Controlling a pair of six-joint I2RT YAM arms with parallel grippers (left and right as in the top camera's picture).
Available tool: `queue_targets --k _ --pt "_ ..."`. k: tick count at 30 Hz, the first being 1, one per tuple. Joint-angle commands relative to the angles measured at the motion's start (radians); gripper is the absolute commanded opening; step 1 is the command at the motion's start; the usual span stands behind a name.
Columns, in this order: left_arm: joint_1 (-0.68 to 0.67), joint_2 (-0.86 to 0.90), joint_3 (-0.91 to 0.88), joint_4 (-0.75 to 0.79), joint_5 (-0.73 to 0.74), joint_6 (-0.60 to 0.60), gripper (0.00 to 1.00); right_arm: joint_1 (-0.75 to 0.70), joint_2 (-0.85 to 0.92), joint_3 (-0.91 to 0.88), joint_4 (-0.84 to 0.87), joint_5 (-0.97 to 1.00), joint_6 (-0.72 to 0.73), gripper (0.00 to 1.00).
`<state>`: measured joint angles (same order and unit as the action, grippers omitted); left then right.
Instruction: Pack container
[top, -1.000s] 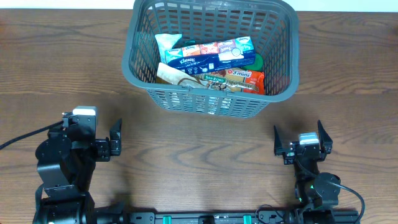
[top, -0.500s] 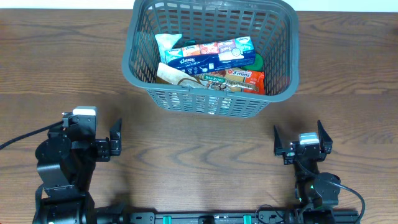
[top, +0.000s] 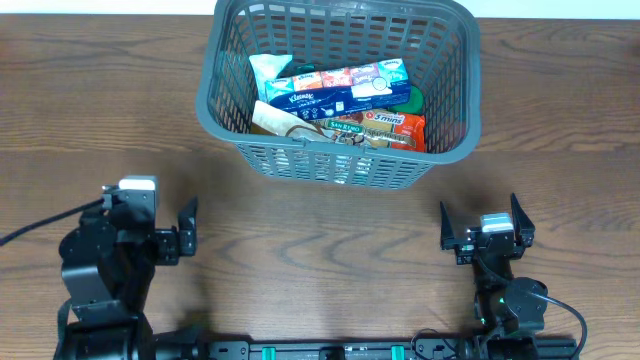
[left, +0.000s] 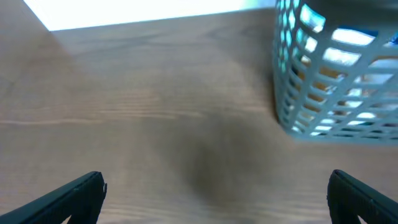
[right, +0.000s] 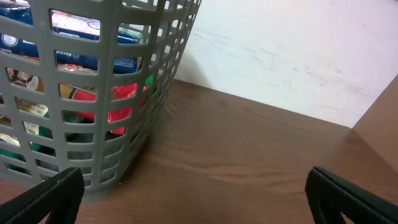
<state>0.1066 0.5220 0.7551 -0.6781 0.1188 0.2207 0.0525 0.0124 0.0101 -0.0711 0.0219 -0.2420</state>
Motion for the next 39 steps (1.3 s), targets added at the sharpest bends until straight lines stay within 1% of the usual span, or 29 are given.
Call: queue_targets --k 1,3,4,8,11,15,20,23,26,28,32,35,39 --pt "-0.03 -0.079 -0.031 0.028 0.083 -0.039 0.99 -0.007 -0.007 -0.005 -0.002 0.0 0.017 0.99" --pt "-0.06 -0.129 -0.083 0.1 0.103 -0.04 0.99 -0.007 -0.007 -0.005 -0.002 0.0 0.017 0.99" --pt "-0.076 -0.157 -0.123 0.166 0.107 -0.04 0.99 -0.007 -0.007 -0.005 -0.002 0.0 0.017 0.99" --pt "-0.128 -0.251 -0.312 0.484 0.105 -0.039 0.99 -0.007 -0.007 -0.005 -0.002 0.0 0.017 0.99" --pt "-0.156 -0.319 -0.465 0.693 0.073 -0.04 0.99 -0.007 -0.007 -0.005 -0.002 0.0 0.017 0.99" --pt "-0.176 -0.402 -0.6 0.82 0.021 -0.039 0.99 -0.007 -0.007 -0.005 -0.002 0.0 0.017 0.99" --pt "-0.177 -0.517 -0.702 0.833 0.0 -0.039 0.99 -0.007 -0.007 -0.005 -0.002 0.0 0.017 0.99" --pt "-0.18 -0.52 -0.733 0.833 -0.005 -0.039 0.99 -0.007 -0.007 -0.005 -0.002 0.0 0.017 0.99" --pt "-0.183 -0.52 -0.752 0.824 -0.052 -0.044 0.99 -0.007 -0.007 -0.005 -0.002 0.0 0.017 0.99" --pt "-0.183 -0.52 -0.751 0.785 -0.099 -0.057 0.99 -0.007 -0.007 -0.005 -0.002 0.0 0.017 0.99" --pt "-0.183 -0.52 -0.751 0.674 -0.214 -0.135 0.99 -0.007 -0.007 -0.005 -0.002 0.0 0.017 0.99" --pt "-0.183 -0.52 -0.751 0.608 -0.211 -0.144 0.99 -0.007 -0.007 -0.005 -0.002 0.0 0.017 0.99" --pt "-0.183 -0.52 -0.751 0.609 -0.196 -0.144 0.99 -0.007 -0.007 -0.005 -0.002 0.0 0.017 0.99"
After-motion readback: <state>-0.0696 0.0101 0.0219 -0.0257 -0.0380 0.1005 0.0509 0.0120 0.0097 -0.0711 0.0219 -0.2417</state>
